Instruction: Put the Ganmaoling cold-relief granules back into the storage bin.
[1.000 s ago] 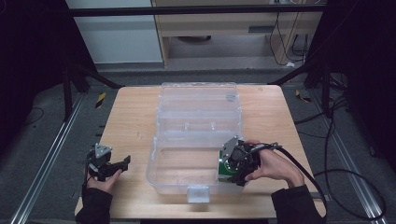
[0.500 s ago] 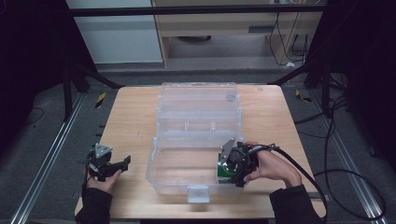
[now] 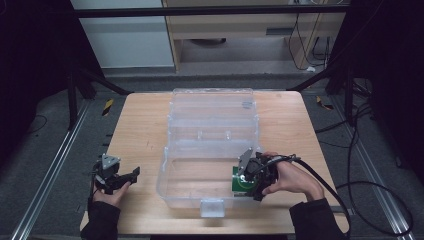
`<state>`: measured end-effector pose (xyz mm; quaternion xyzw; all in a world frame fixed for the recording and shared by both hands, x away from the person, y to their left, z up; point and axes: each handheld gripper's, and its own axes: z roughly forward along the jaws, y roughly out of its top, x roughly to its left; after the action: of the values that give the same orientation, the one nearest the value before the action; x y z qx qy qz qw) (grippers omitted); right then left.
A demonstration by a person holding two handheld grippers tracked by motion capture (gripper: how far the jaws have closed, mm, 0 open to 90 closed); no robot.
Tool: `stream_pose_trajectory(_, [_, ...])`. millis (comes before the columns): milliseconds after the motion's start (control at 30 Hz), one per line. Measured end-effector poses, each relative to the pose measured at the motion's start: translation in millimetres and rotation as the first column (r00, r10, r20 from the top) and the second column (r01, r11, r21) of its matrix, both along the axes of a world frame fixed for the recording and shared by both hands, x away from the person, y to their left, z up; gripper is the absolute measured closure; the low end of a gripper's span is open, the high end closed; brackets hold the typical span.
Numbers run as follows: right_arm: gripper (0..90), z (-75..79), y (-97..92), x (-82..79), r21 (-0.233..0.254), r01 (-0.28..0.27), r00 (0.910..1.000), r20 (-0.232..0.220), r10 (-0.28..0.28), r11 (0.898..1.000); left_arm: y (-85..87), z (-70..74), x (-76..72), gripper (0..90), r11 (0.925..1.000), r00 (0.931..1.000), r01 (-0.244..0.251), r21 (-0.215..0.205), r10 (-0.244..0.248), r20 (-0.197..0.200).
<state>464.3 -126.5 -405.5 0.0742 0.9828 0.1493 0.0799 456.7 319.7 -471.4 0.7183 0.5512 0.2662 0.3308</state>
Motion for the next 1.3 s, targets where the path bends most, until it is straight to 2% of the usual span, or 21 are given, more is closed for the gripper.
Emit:
stream_pose_trajectory(67, [10.9,1.3,-1.7,0.2,-0.001,0.006,1.0000,0.001,-0.006,1.000,0.0,0.0,0.0,19.9,1.0000,1.0000,0.000,0.000,0.000,0.000])
stream_pose_trajectory(267, [10.3,16.8,-13.4,-3.7,0.066,0.040,0.9987,0.028,-0.042,0.997,-0.6,0.0,0.0,20.0,1.0000,1.0000,0.001,0.002,-0.001,-0.001])
stream_pose_trajectory(367, [8.9,23.9,-19.5,-6.1,0.114,0.073,0.9950,0.059,-0.080,0.991,-0.7,0.0,-0.1,20.0,1.0000,1.0000,0.002,0.003,-0.002,0.000])
stream_pose_trajectory(467, [7.1,30.4,-27.4,-7.5,0.162,0.123,0.9871,0.081,-0.138,0.979,-0.8,-0.4,0.0,20.0,1.0000,1.0000,0.004,0.005,-0.004,0.000])
stream_pose_trajectory(533, [6.5,34.2,-34.2,-8.4,0.195,0.163,0.9780,0.098,-0.184,0.967,-0.7,-0.3,-0.2,20.1,1.0000,1.0000,0.004,0.005,-0.004,0.000])
stream_pose_trajectory(600, [6.3,37.4,-42.3,-9.6,0.245,0.206,0.9660,0.104,-0.237,0.947,-0.7,-0.2,-0.3,20.3,1.0000,1.0000,0.004,0.005,-0.004,0.002])
stream_pose_trajectory(733, [3.5,41.3,-61.0,-15.0,0.353,0.280,0.9327,0.120,-0.340,0.893,-1.0,-0.1,-0.5,20.3,1.0000,1.0000,0.004,0.006,-0.004,0.004])
stream_pose_trajectory(767, [3.5,41.3,-61.0,-15.0,0.353,0.280,0.9327,0.120,-0.340,0.893,-1.0,-0.1,-0.5,20.3,1.0000,1.0000,0.004,0.006,-0.004,0.004])
stream_pose_trajectory(800, [3.1,41.2,-70.2,-18.7,0.395,0.315,0.9111,0.129,-0.392,0.863,-1.1,-0.1,-0.5,20.4,1.0000,1.0000,0.003,0.007,-0.003,0.004])
stream_pose_trajectory(867, [2.0,39.8,-79.8,-22.3,0.435,0.340,0.8924,0.130,-0.432,0.834,-1.2,-0.2,-0.5,20.3,1.0000,1.0000,0.003,0.008,-0.003,0.004])
stream_pose_trajectory(933, [1.9,36.9,-89.2,-25.5,0.475,0.373,0.8693,0.121,-0.479,0.797,-1.3,-0.2,-0.6,20.3,1.0000,1.0000,0.002,0.009,-0.002,0.005])
stream_pose_trajectory(1033, [1.8,30.6,-102.9,-28.3,0.526,0.422,0.8281,0.108,-0.550,0.738,-1.3,-0.1,-0.7,20.3,0.9999,1.0000,0.001,0.012,-0.001,0.009])
stream_pose_trajectory(1100, [1.8,25.0,-112.0,-28.9,0.563,0.455,0.7978,0.087,-0.597,0.690,-1.2,-0.1,-0.7,20.3,0.9999,0.9999,0.000,0.013,0.000,0.011])
stream_pose_trajectory(1133, [1.8,22.3,-116.4,-28.2,0.571,0.472,0.7830,0.078,-0.617,0.671,-1.2,0.0,-0.7,20.3,0.9999,0.9999,0.000,0.013,0.000,0.013])
stream_pose_trajectory(1233, [1.8,15.7,-128.2,-26.3,0.594,0.523,0.7307,0.057,-0.680,0.611,-0.9,0.1,-0.9,20.4,0.9999,0.9999,-0.002,0.013,0.001,0.017])
stream_pose_trajectory(1300, [1.8,9.7,-134.6,-25.3,0.615,0.553,0.6965,0.029,-0.717,0.562,-0.7,0.0,-1.0,20.4,0.9999,0.9998,-0.002,0.012,0.002,0.020])
